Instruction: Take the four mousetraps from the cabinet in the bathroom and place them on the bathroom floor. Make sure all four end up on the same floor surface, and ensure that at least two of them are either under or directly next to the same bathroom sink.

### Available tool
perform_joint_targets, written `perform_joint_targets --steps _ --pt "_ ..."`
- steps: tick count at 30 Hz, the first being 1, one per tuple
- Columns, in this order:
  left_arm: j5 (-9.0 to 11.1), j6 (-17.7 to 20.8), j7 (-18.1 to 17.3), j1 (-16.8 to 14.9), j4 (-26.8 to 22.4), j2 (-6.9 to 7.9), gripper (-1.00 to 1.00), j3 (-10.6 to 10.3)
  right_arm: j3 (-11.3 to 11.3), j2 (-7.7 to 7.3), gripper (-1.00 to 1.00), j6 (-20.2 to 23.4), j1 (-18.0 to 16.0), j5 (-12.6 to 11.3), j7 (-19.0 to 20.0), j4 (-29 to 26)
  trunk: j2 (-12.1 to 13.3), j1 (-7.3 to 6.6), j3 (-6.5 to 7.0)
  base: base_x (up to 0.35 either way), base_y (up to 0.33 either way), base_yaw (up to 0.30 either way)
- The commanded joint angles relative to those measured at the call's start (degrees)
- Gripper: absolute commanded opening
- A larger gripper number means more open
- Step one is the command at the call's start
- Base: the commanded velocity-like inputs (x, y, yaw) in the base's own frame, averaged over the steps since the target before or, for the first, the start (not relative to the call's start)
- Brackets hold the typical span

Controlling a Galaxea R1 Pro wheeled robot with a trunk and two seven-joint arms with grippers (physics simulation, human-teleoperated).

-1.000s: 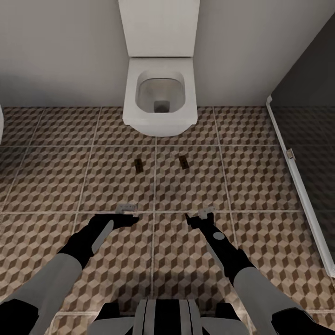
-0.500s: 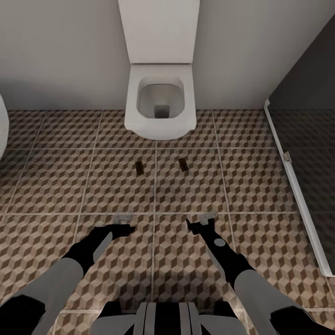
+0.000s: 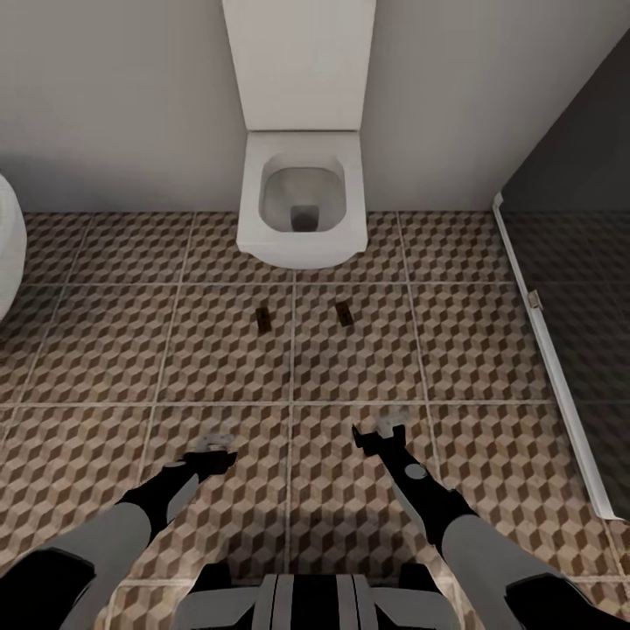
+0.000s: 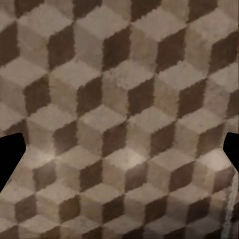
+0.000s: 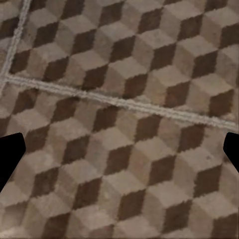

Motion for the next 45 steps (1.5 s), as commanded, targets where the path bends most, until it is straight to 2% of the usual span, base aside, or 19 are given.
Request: perform_joint_targets --steps 1,8,13,17,21,24,29,33,36,43,45 --pt "0.46 -0.35 -0.09 0.0 0.8 0.06 1.0 -0.25 -0.05 -0.01 1.0 -0.46 -0.02 0.29 0.04 0.39 0.41 -0.23 0.17 0.0 0.0 0.0" --pt "0.46 -5.73 -0.21 0.0 8.05 0.12 1.0 -0.25 -0.05 -1.39 1.0 -3.11 0.24 0.24 0.04 2.0 3.21 -1.77 1.42 0.0 0.0 0.0" --pt "0.46 -7.75 -0.35 0.0 12.95 0.15 1.0 -0.25 -0.05 -3.82 1.0 -5.2 0.72 0.15 0.32 2.78 5.22 -2.86 2.32 0.0 0.0 0.0" --pt "0.46 -8.68 -0.44 0.0 14.6 0.19 1.0 -0.25 -0.05 -5.02 1.0 -6.79 1.31 0.17 0.55 4.79 6.82 -3.74 3.04 0.0 0.0 0.0" --pt "0.46 -11.68 -0.49 0.02 16.56 0.16 1.0 -0.25 -0.05 -7.2 1.0 -12.48 1.83 0.11 0.74 10.01 8.43 -4.62 3.76 0.0 0.0 0.0" --pt "0.46 -13.36 -0.5 0.26 17.11 0.18 1.0 -0.25 -0.1 -8.22 1.0 -16.68 1.94 0.06 0.71 13.7 9.63 -5.28 4.3 0.0 0.0 0.0" --pt "0.51 -15.84 -0.51 1.58 17.41 0.3 1.0 -0.25 -0.08 -8.82 1.0 -20.62 2.2 0.03 0.72 17.69 11.64 -6.38 5.19 0.0 0.0 0.0" --pt "0.54 -21.48 -0.46 3.0 17.54 0.37 1.0 -0.25 -0.12 -9.28 1.0 -22.28 5.04 0.04 0.74 18.9 13.24 -7.26 5.91 0.0 0.0 0.0" --pt "0.54 -24.19 -0.4 3.91 17.56 0.38 1.0 -0.25 -0.13 -9.78 1.0 -23.64 7.3 0.03 0.74 19.16 14.44 -7.92 6.45 0.0 0.0 0.0" --pt "0.54 -27.72 -0.55 6.57 17.58 0.5 1.0 -0.25 -0.14 -10.57 1.0 -29.76 11.21 -0.05 0.47 19.31 17.25 -9.45 7.71 0.0 0.0 0.0" --pt "0.54 -30.32 -0.5 7.58 17.58 0.59 1.0 -0.25 -0.14 -10.64 1.0 -31.01 12.07 -0.07 0.39 19.36 18.05 -9.89 8.07 0.0 0.0 0.0"
